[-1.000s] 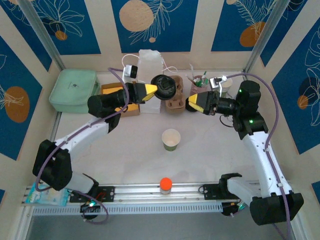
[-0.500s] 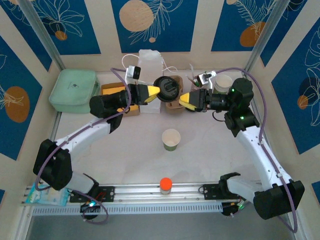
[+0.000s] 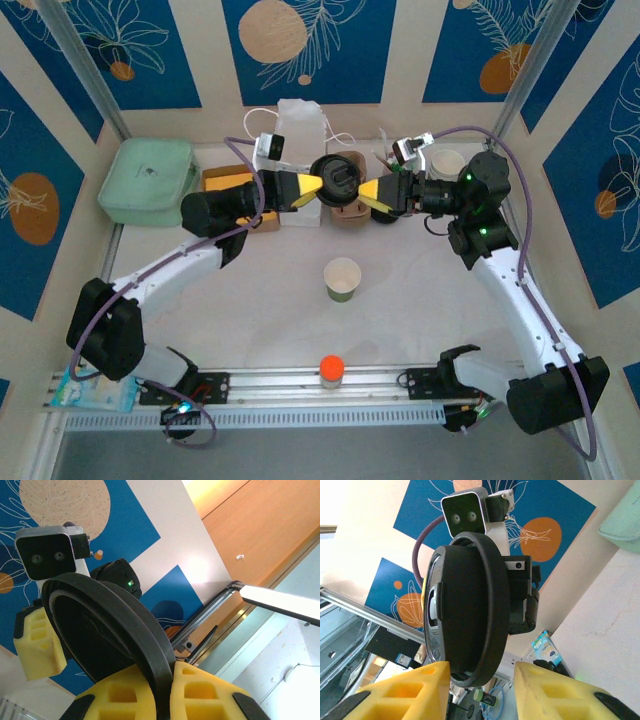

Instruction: Pack the takeout coffee

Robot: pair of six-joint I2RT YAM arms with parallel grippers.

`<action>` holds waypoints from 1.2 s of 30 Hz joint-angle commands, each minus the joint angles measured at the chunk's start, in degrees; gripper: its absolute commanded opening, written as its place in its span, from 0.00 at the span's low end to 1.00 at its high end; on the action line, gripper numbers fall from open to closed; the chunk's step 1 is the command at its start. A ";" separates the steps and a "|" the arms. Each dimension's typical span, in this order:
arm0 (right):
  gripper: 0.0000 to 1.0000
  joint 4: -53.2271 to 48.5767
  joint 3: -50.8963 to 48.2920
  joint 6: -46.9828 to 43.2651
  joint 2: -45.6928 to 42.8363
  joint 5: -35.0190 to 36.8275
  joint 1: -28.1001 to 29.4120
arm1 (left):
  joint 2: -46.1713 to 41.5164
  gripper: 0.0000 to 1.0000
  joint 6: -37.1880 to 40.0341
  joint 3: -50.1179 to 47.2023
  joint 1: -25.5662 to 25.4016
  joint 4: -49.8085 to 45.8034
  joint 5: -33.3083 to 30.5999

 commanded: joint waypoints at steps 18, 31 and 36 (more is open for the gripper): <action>0.21 3.85 3.50 2.54 -1.43 0.99 1.23 | 1.06 0.00 2.61 -1.49 -1.61 3.07 0.63; 0.17 4.23 3.12 3.29 -2.56 2.12 1.41 | 2.54 0.01 3.84 -3.78 -2.08 3.06 1.11; 0.10 4.21 2.33 3.49 -3.69 2.57 0.97 | 2.65 0.03 4.15 -4.43 -2.08 3.06 1.33</action>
